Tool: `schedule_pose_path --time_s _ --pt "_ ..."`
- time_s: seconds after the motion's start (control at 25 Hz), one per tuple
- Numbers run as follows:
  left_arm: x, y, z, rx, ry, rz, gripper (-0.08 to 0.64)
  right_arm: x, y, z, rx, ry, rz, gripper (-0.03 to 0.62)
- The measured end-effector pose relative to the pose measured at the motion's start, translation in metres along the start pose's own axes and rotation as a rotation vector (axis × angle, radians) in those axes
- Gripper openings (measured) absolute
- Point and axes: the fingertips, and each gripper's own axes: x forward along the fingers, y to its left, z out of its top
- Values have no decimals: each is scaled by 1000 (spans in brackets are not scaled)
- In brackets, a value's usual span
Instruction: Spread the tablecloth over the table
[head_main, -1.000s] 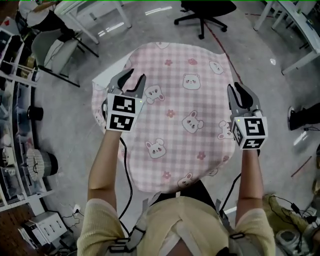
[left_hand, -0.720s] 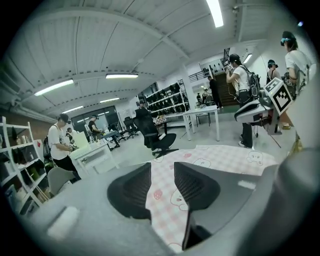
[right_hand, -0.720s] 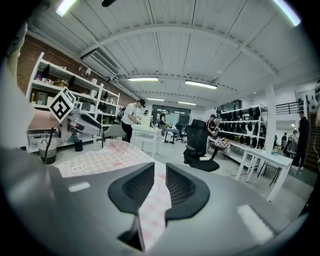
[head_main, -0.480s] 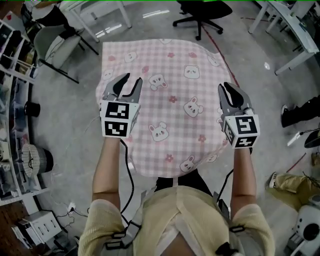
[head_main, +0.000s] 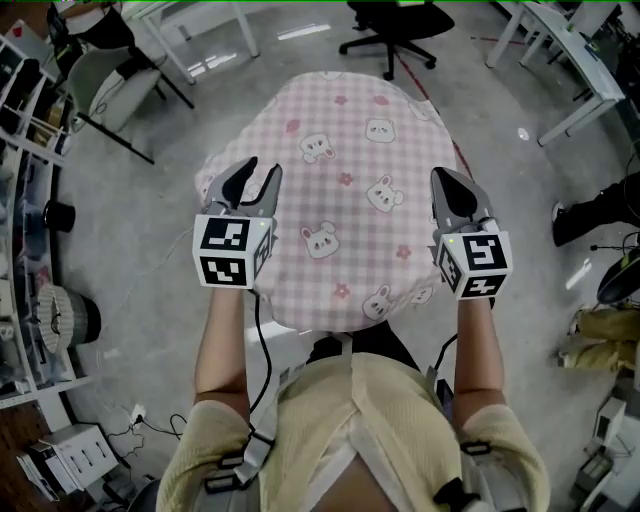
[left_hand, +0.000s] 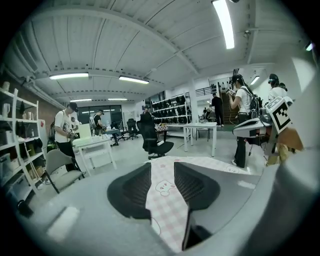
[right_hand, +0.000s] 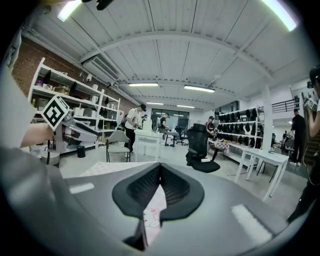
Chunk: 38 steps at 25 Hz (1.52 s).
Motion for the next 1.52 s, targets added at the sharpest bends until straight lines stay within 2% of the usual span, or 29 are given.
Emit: schedule_pose_path --time_s 0.12,0.2,0.48,0.56,0.8,1.08,1.52 --pt "-15 -3 -3 -31 -12 -4 148 -13 10 3 6 -6 -2 5" --pt "-24 -3 -5 -47 -22 0 104 -19 16 3 19 -9 0 5" --pt "-54 -8 -17 -95 -42 0 103 -35 33 2 38 4 -5 5" --pt "-63 -8 -22 -111 -48 7 62 -40 36 1 46 7 -5 5" --pt "-84 -13 -37 -131 -46 7 20 -52 53 -11 65 27 15 5" --pt "-93 -19 -51 -148 -20 -7 12 -57 67 -30 167 64 72 5" --pt "-98 -22 -61 -164 9 -14 6 -59 80 -38 164 91 98 5"
